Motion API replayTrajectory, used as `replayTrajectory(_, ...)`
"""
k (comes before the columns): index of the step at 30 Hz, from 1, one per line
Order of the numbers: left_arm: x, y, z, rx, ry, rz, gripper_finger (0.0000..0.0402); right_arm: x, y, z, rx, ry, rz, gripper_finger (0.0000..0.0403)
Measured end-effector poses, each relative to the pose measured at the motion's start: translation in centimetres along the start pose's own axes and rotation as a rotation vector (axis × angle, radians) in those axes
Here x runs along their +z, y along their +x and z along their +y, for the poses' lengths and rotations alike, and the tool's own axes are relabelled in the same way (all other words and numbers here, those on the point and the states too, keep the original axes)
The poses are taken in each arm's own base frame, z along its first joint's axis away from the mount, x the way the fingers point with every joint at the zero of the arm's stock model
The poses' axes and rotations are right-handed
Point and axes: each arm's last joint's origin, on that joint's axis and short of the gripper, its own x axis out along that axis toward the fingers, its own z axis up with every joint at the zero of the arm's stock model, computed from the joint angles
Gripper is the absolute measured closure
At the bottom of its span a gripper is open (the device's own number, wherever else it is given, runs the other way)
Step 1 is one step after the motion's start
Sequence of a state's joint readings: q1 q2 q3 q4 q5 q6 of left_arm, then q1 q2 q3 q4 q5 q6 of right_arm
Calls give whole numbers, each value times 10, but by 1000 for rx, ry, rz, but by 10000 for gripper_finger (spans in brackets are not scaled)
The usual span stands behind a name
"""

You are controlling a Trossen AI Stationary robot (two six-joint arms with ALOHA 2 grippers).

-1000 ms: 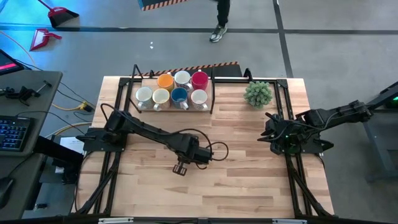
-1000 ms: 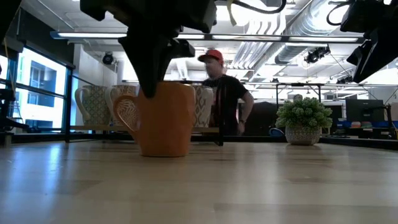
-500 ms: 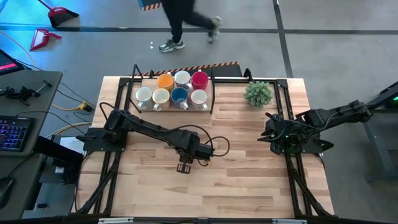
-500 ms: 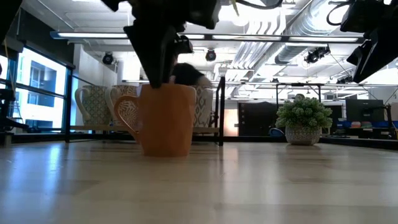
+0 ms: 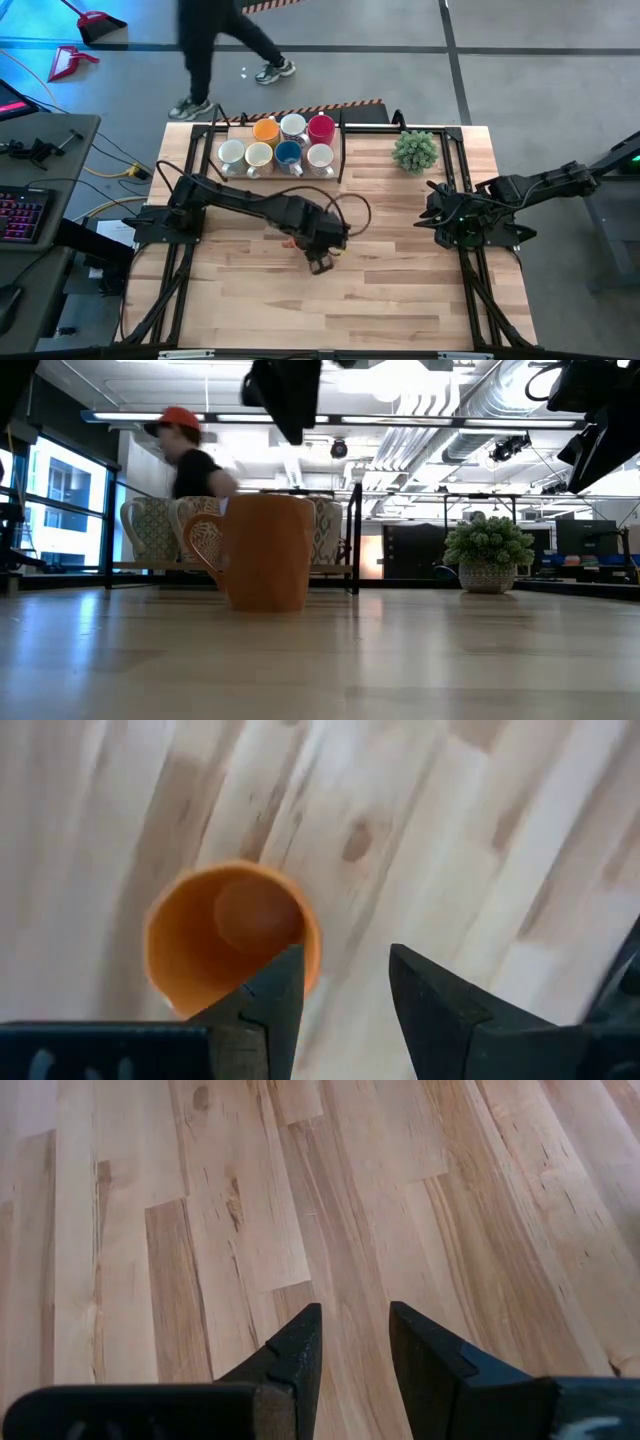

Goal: Place coffee mugs
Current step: Put the orange mug on the shelf

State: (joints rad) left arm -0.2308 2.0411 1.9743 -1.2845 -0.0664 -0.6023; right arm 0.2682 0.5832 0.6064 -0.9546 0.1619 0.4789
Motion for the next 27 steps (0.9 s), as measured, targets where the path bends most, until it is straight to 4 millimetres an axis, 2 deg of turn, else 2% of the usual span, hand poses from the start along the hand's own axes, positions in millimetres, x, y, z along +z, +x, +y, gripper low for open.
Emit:
replayTrajectory(4,4,1,4,-28,-344,16,263,0,0,0,0,0,0,304)
replayTrajectory(8,8,0,-4,-93,-506,-33,263,0,0,0,0,0,0,304)
replayTrajectory(11,12,5,-11,-133,-527,-63,259,0,0,0,0,0,-1,304)
replayTrajectory(14,14,19,-13,-115,-538,-45,253,0,0,0,1,0,-1,304)
replayTrajectory(21,15,45,-8,-42,-539,55,240,0,0,0,-1,1,1,304)
replayTrajectory(27,18,53,0,20,-546,62,240,0,0,0,-1,-1,2,304)
